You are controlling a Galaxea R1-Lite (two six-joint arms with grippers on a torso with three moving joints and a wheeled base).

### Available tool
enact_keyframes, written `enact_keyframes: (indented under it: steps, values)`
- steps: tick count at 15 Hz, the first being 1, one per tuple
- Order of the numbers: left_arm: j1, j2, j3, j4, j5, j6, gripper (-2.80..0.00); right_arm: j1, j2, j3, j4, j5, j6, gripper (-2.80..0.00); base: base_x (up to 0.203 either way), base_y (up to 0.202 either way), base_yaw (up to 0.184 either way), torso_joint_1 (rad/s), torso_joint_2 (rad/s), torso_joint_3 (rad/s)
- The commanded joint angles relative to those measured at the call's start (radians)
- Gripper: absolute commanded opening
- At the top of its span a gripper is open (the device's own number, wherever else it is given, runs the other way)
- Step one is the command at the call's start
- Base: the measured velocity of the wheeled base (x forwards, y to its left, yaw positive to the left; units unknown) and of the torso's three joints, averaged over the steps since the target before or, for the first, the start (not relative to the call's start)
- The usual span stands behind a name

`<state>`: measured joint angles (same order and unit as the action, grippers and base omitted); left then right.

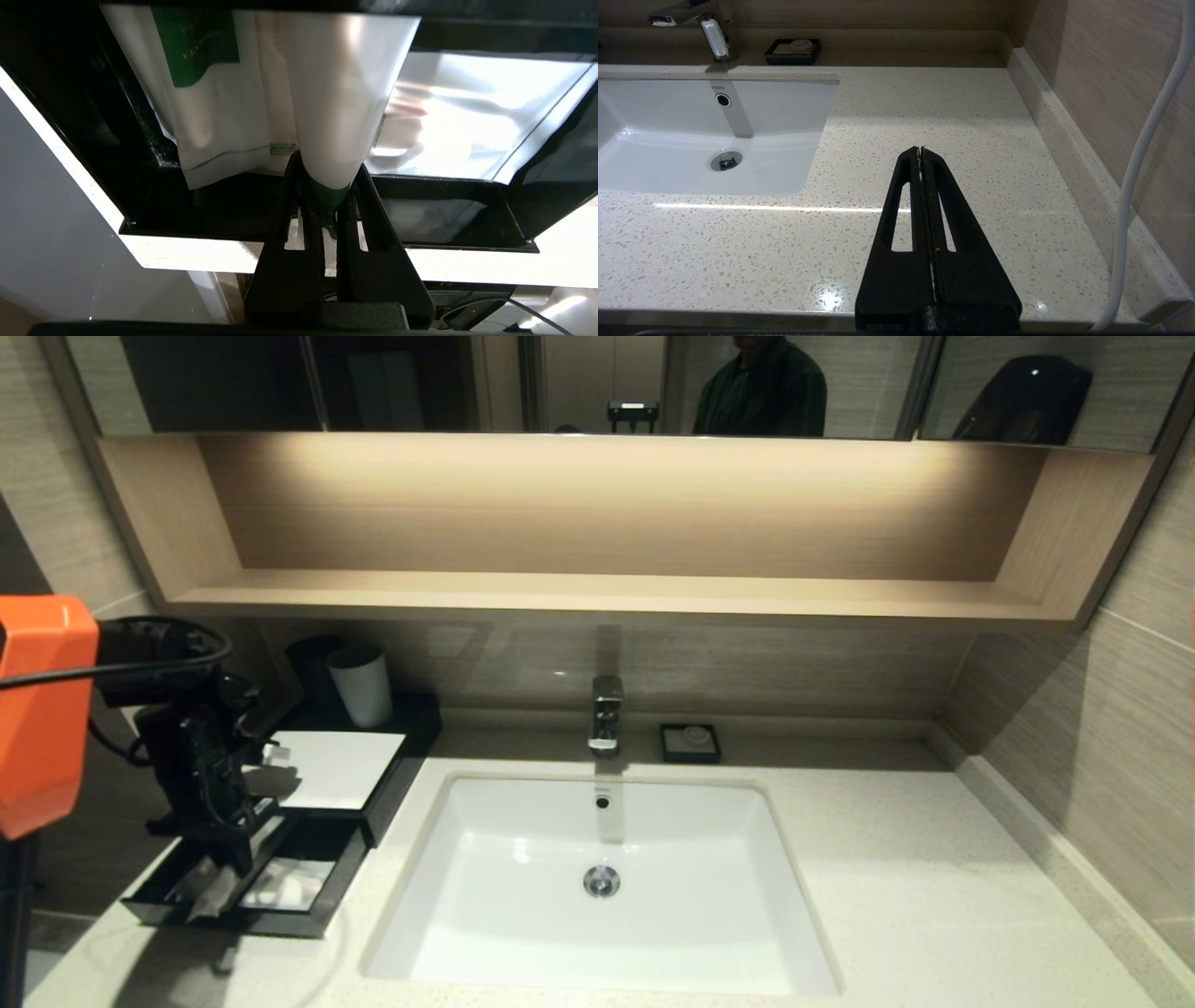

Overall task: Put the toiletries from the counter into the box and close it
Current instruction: Place the bathroom toiletry into the drawer

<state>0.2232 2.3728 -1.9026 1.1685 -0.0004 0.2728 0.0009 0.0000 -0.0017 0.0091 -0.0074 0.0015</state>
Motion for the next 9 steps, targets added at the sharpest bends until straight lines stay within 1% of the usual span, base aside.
enact_keyframes:
  steps: [1,9]
  values:
    - [0.001,0.002,0.002,-0.003,0.0,0.001,-2.8,0.001,0.0,0.0,0.0,0.0,0.0,-2.8,0.0,0.0,0.0,0.0,0.0,0.0]
    - [0.001,0.0,0.0,-0.022,-0.001,0.0,-2.8,-0.001,0.0,0.0,0.0,0.0,0.0,-2.8,0.0,0.0,0.0,0.0,0.0,0.0]
